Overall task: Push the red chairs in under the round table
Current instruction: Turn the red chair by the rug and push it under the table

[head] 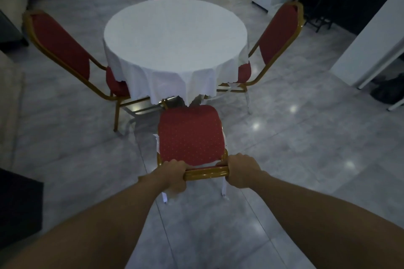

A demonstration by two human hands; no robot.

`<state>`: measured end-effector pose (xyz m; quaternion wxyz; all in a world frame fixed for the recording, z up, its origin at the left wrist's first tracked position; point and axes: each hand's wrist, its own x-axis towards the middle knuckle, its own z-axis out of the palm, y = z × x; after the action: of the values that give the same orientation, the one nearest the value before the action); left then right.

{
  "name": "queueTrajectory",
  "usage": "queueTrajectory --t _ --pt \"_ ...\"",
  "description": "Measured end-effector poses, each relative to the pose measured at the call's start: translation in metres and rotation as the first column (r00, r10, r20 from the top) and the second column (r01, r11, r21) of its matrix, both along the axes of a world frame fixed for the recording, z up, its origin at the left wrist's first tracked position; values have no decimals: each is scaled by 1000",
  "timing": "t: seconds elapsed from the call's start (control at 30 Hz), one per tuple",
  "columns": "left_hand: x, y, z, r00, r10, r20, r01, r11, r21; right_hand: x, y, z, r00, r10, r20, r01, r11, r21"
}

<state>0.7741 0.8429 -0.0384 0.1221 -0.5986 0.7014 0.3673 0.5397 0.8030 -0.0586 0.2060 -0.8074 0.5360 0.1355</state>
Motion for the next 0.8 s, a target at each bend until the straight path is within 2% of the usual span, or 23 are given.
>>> queueTrajectory --t 0.13,0.5,0.8 --pt "-1 -41 -2 1000 -2 -30 0 999 -43 1 -43 0 1000 1 -6 -1 1000 1" --pt "17 -165 -8 994 -4 -111 1 1000 -23 13 -165 10 1000 -29 0 29 1000 -11" --pt "39 -257 -5 995 -28 -95 21 997 -69 39 -255 11 998 -54 -14 54 998 -13"
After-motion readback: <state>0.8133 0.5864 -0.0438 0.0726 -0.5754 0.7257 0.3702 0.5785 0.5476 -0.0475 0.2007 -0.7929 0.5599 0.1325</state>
